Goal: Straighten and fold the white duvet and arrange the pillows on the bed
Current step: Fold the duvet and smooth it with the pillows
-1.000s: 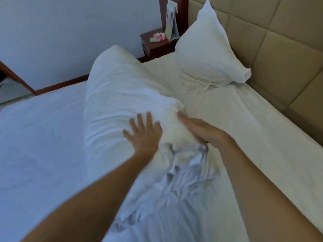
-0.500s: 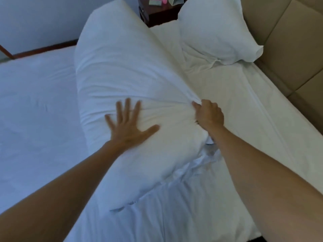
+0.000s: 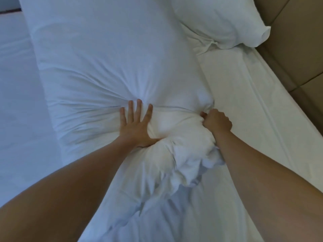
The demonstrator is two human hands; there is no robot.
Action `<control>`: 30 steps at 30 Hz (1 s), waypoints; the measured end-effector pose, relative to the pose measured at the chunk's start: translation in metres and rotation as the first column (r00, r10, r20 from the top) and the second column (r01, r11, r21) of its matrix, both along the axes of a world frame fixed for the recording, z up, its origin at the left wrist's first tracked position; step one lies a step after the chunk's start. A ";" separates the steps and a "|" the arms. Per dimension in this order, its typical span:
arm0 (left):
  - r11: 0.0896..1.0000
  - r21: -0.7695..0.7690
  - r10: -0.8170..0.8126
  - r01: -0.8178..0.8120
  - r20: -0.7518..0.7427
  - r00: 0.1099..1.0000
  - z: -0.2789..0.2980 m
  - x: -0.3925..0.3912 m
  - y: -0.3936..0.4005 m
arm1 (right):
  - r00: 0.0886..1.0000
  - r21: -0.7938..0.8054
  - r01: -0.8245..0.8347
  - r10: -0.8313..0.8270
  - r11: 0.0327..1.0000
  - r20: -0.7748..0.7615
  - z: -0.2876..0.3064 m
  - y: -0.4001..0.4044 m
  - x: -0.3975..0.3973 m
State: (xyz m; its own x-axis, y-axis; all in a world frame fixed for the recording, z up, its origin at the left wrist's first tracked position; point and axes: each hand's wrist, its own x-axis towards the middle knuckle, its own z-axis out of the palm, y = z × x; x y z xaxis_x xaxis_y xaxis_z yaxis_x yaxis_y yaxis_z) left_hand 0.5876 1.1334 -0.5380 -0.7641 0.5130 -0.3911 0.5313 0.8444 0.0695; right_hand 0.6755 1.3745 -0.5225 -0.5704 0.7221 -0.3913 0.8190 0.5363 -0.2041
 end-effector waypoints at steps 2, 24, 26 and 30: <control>0.999 -0.030 0.024 -0.023 0.021 1.000 -0.001 -0.006 0.001 | 0.992 0.110 -0.111 0.103 0.988 0.069 0.008 -0.008 -0.014; 0.993 -0.083 -0.060 0.083 0.246 0.967 0.078 0.007 -0.084 | 0.880 0.067 -0.413 0.417 0.908 -0.226 0.041 -0.098 -0.012; 0.998 0.010 -0.057 0.056 0.218 0.974 0.097 -0.009 -0.102 | 0.833 0.205 -0.446 0.488 0.871 -0.260 0.055 -0.109 -0.037; 0.974 0.227 0.053 0.021 -0.313 0.948 0.125 -0.062 -0.114 | 0.774 0.344 -0.462 0.561 0.818 -0.295 0.087 -0.134 -0.123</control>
